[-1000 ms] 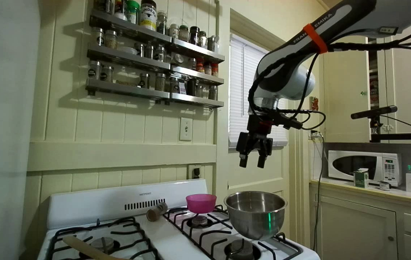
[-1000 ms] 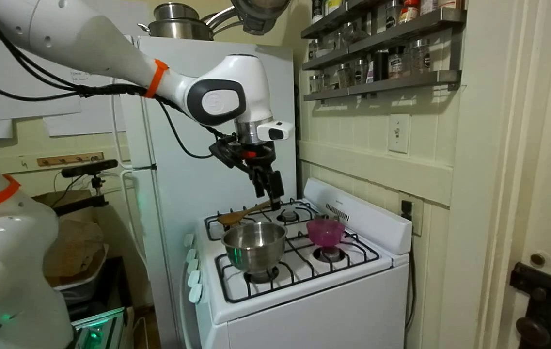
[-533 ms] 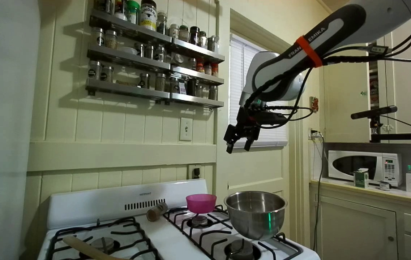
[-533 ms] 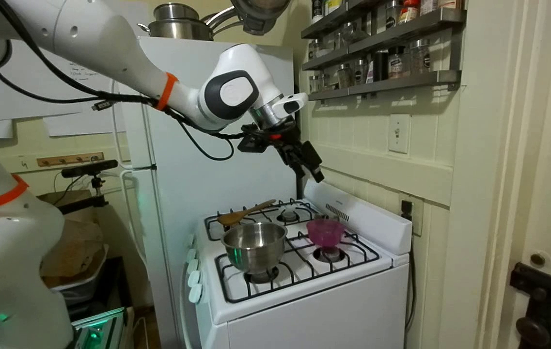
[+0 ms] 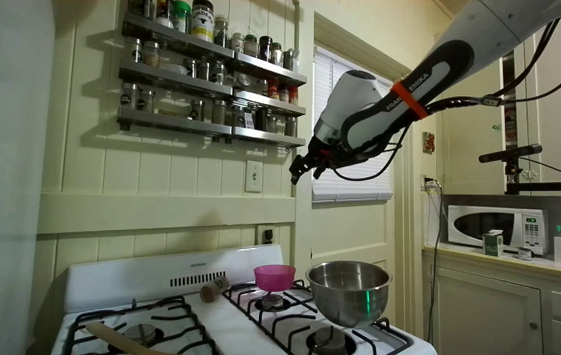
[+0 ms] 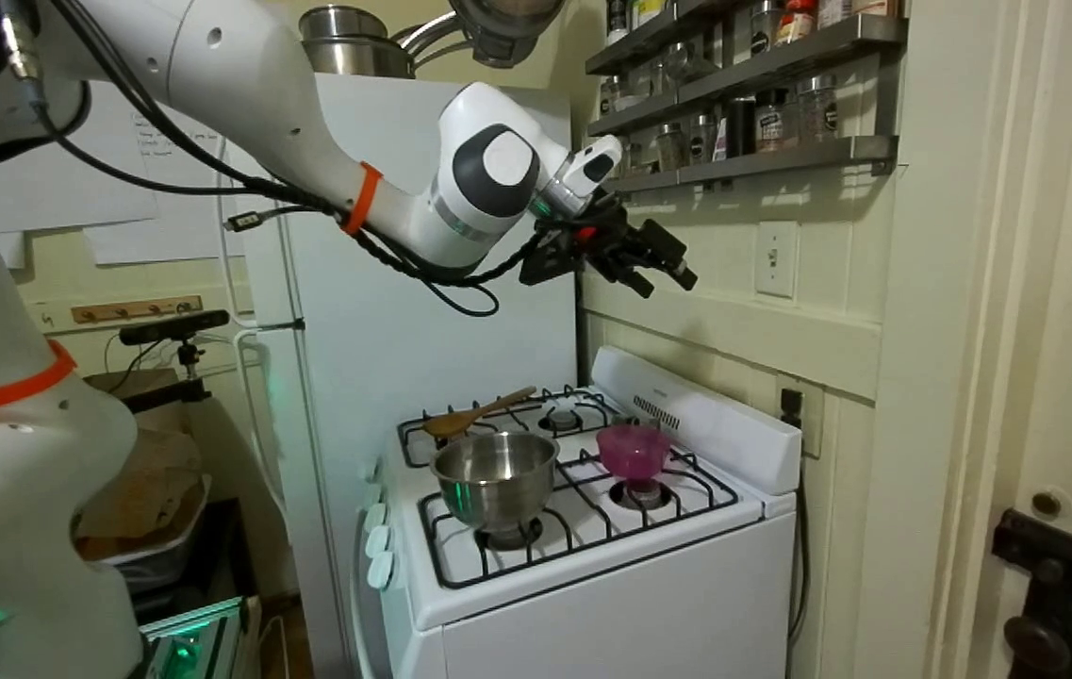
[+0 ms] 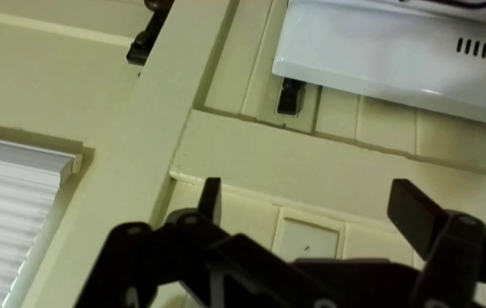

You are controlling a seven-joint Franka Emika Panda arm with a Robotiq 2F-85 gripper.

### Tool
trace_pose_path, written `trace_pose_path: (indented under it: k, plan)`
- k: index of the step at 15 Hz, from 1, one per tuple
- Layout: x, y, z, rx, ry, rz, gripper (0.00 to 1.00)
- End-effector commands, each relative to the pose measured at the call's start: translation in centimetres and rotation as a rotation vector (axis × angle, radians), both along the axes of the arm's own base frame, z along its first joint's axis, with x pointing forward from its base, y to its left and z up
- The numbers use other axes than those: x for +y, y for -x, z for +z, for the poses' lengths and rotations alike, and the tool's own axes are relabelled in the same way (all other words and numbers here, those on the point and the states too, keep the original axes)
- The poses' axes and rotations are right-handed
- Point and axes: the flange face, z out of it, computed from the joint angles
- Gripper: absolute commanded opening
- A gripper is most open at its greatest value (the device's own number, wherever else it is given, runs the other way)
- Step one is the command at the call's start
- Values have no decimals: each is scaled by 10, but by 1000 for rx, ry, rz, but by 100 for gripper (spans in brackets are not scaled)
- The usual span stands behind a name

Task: Flip the switch on the wall

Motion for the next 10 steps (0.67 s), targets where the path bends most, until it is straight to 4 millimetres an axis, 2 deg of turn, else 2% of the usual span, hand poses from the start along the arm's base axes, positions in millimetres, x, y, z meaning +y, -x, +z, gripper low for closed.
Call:
trace_pose_path:
  k: [1,4,7,8,10]
  plan:
    - [6,-36,-3,-65,2,34,100]
    - [5,-63,-1,-94,35,51,100]
    - [7,-90,14,-147,75,64,100]
    - [6,-70,8,-103,64,57,100]
    - [5,-76,9,-111,63,56,100]
